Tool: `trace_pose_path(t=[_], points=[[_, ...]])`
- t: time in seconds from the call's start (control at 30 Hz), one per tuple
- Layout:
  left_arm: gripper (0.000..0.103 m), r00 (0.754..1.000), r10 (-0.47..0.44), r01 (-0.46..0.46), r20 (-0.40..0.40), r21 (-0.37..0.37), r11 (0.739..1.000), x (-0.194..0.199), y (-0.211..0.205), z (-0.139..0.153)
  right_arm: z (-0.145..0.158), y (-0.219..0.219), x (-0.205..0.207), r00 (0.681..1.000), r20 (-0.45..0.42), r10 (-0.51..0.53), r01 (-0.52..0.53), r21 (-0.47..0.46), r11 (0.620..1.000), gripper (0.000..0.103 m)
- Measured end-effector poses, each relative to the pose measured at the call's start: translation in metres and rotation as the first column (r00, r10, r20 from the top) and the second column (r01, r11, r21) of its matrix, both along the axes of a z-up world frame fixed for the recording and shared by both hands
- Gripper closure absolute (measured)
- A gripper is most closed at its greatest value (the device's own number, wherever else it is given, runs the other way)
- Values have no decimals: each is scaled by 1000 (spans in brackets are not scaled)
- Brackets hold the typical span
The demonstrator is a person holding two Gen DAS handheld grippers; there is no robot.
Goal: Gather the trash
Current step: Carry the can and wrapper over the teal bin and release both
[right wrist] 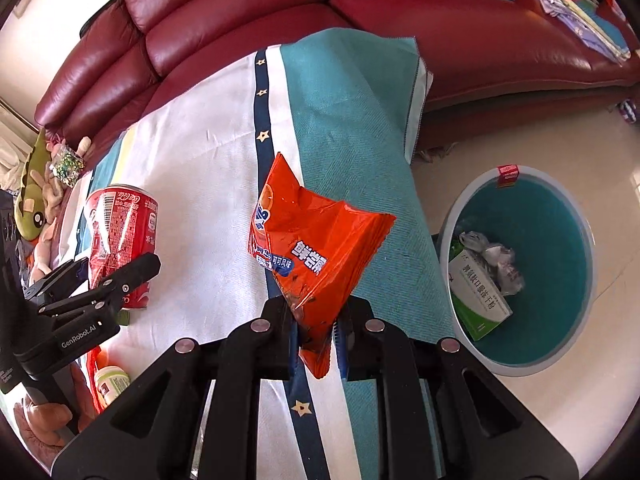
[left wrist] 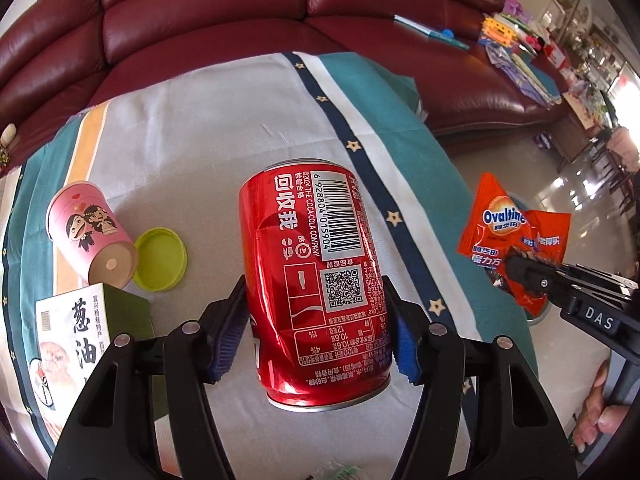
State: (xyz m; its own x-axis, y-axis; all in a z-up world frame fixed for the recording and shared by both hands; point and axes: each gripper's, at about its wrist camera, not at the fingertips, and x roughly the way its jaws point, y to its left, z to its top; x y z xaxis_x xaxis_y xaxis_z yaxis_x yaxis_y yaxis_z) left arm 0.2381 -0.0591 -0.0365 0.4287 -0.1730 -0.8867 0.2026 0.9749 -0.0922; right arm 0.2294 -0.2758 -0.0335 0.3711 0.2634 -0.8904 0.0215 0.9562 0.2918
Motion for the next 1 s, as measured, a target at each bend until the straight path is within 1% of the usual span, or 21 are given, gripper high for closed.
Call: trace_pose_path(t=[0.27, 0.47, 0.57, 0.77, 1.0], points=[[40, 996, -69, 69, 59, -1, 998, -39, -30, 32, 29, -24, -31, 997, 62, -37, 35, 29, 999, 90], [39, 987, -138, 141, 81, -36, 989, -63, -59, 44, 45, -55, -54, 991, 107, -81, 76, 52, 996, 90], [39, 983, -169, 172, 78, -44, 984, -68, -77, 46, 46, -73, -64, 987, 114, -110, 103, 69, 992, 90], [39, 969, -232, 235, 81, -17, 972, -74, -117, 46, 43, -111, -80, 978, 119, -169, 159, 93, 983, 90], [39, 950, -304, 304, 67, 11, 953, -73, -164, 38, 33, -154, -90, 966, 115, -230, 219, 105, 970, 90]])
